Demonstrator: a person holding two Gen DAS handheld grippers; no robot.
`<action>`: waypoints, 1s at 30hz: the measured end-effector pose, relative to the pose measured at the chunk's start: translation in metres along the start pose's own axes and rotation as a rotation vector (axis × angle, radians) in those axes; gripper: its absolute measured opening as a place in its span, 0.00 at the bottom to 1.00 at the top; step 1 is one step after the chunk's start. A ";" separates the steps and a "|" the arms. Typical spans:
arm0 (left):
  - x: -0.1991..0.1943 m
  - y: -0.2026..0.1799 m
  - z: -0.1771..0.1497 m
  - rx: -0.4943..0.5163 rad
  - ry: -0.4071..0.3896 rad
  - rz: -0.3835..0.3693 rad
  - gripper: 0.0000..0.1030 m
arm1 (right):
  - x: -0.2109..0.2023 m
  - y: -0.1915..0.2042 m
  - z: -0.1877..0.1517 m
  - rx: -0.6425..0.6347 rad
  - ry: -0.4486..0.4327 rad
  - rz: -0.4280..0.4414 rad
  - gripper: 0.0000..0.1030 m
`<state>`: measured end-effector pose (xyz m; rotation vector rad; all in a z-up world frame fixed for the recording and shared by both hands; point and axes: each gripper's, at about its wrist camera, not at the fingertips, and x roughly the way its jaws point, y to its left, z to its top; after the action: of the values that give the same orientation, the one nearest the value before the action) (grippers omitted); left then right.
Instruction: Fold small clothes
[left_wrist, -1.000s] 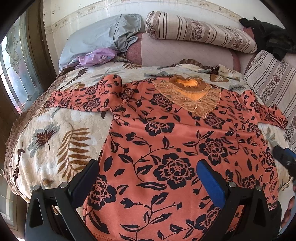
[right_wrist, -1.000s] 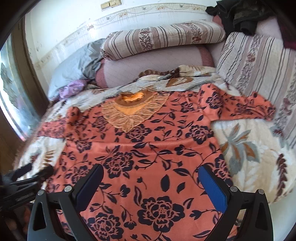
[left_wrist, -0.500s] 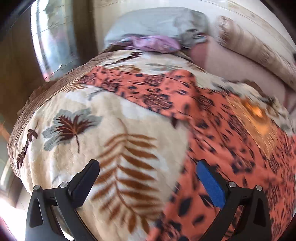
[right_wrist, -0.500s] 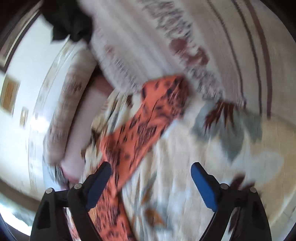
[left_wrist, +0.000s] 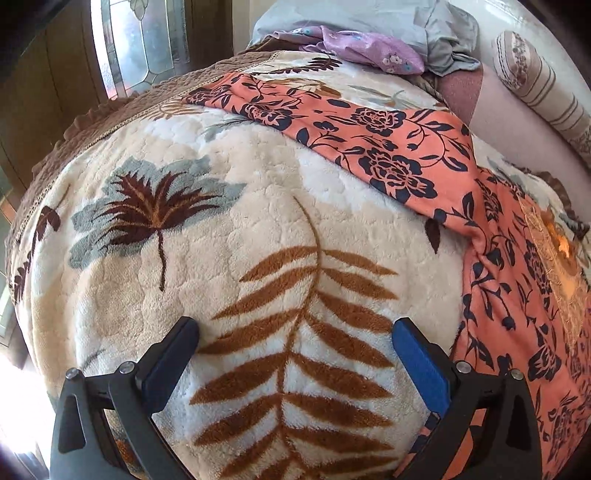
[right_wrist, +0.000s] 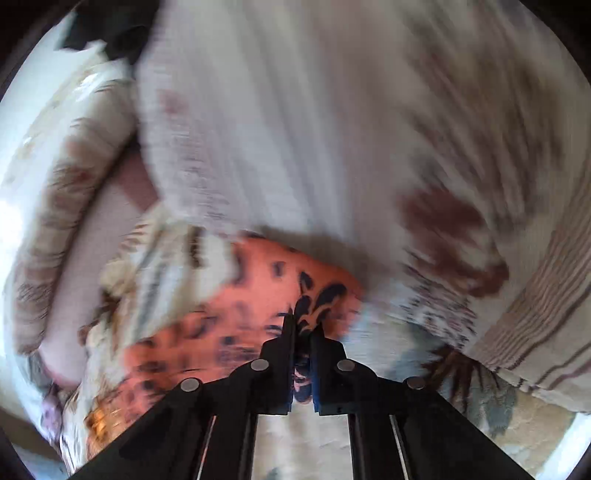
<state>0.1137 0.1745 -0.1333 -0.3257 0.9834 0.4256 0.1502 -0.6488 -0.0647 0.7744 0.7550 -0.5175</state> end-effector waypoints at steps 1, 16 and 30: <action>0.001 0.000 0.001 -0.004 0.001 -0.003 1.00 | -0.016 0.020 0.003 -0.034 -0.016 0.040 0.06; -0.011 0.052 0.007 -0.236 0.001 -0.354 1.00 | -0.108 0.318 -0.198 -0.126 0.099 0.882 0.19; -0.044 0.043 0.014 -0.202 -0.124 -0.454 0.81 | -0.021 0.234 -0.308 -0.593 0.212 0.433 0.86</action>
<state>0.0814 0.2093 -0.0916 -0.6802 0.7186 0.1274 0.1659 -0.2634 -0.0967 0.4146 0.8498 0.1851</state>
